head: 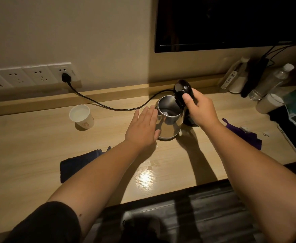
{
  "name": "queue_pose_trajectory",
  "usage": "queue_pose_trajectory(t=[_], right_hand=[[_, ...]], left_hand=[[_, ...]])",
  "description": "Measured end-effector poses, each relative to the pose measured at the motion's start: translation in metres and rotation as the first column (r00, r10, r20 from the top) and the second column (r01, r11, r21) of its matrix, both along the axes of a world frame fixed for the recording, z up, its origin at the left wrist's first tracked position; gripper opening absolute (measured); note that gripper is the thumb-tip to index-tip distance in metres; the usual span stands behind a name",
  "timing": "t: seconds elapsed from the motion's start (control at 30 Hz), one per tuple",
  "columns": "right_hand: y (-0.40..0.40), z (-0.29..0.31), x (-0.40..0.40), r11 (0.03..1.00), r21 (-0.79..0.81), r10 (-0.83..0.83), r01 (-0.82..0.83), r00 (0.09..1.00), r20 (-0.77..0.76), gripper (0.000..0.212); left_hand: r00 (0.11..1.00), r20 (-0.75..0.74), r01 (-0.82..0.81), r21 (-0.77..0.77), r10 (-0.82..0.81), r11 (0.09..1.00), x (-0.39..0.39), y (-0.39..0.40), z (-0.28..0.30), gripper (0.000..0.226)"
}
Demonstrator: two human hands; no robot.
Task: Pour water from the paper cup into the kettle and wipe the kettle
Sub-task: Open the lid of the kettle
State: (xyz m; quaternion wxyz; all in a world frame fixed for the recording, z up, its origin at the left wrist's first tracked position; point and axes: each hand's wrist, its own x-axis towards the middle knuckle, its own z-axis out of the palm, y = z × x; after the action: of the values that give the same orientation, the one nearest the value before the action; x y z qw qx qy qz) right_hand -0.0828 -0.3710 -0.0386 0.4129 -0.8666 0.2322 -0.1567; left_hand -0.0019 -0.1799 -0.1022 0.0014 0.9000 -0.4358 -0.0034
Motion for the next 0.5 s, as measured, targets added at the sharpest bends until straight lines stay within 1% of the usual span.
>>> queue_pose_trajectory(t=[0.1, 0.27, 0.37, 0.5], right_hand=[[-0.008, 0.003, -0.002, 0.989, 0.139, -0.055, 0.051, 0.998, 0.024, 0.025], [-0.017, -0.002, -0.005, 0.92, 0.354, -0.171, 0.166, 0.985, -0.02, 0.037], [-0.019, -0.005, -0.004, 0.898, 0.396, -0.198, 0.193, 0.98, -0.029, 0.033], [-0.018, -0.004, -0.004, 0.889, 0.41, -0.211, 0.202, 0.977, -0.025, 0.032]], left_hand=[[1.0, 0.002, 0.005, -0.001, -0.005, 1.0, 0.0, 0.001, -0.001, 0.072], [1.0, 0.005, -0.004, -0.01, 0.004, 1.0, 0.0, 0.0, -0.003, 0.072], [1.0, 0.004, -0.001, -0.01, 0.001, 1.0, 0.0, 0.0, -0.003, 0.073], [1.0, -0.001, 0.001, -0.008, -0.001, 1.0, 0.0, 0.0, -0.002, 0.073]])
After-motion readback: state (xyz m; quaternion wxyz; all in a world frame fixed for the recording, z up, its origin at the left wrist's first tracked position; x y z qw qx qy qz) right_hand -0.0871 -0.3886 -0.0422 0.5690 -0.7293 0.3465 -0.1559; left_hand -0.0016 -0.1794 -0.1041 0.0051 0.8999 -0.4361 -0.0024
